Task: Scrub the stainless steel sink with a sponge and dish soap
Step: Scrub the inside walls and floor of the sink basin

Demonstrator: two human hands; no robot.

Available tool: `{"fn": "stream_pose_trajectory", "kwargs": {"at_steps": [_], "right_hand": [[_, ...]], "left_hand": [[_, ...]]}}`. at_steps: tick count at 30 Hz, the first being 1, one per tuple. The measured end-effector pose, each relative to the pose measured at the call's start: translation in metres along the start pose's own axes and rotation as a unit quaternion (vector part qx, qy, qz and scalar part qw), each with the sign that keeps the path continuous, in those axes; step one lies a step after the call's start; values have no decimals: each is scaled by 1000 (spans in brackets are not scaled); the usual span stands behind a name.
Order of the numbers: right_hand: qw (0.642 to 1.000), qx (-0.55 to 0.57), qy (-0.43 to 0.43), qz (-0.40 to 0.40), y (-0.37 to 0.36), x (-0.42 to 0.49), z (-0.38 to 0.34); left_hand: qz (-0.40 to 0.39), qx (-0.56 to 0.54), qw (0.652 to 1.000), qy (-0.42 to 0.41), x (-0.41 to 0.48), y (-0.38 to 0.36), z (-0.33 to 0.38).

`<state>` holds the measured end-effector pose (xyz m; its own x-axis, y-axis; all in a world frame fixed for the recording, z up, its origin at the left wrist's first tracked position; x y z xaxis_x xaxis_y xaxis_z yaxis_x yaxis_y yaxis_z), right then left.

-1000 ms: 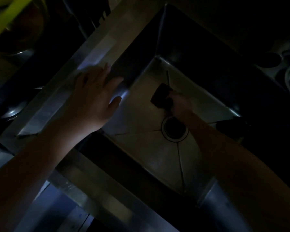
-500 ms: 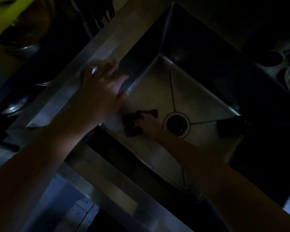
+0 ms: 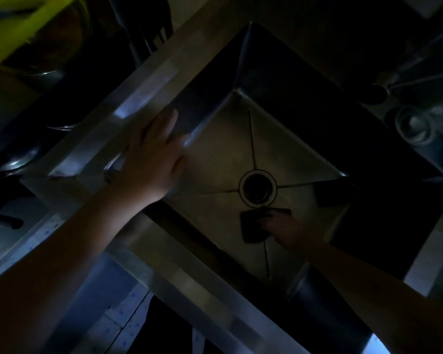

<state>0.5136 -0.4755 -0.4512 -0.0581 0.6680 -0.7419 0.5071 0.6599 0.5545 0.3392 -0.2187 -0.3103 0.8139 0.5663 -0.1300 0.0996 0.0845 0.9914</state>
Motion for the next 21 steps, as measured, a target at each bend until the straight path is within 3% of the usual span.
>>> {"fn": "stream_pose_trajectory", "kwargs": {"at_steps": [4, 10, 17, 21], "right_hand": [[995, 50, -82, 27, -8, -12, 4], [979, 153, -123, 55, -28, -25, 1], [928, 308, -210, 18, -61, -48, -18], [917, 339, -209, 20, -57, -61, -21]], "left_hand": [[-34, -2, 999, 6, -22, -5, 8], [-29, -7, 999, 11, -52, 0, 19], [-26, -15, 999, 13, -79, 6, 39], [-38, -15, 999, 15, -94, 6, 48]]}}
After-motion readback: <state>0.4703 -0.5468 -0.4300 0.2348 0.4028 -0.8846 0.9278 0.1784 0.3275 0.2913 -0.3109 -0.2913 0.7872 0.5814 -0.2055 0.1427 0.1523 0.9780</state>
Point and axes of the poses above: each hand's wrist, its own x-axis towards the middle knuckle, its own y-axis out of the back of the hand, z = x × y, the point moved 2 cm from there along x, towards the middle knuckle, and after that the axes turned 13 degrees about x, right-handed, at the moved point
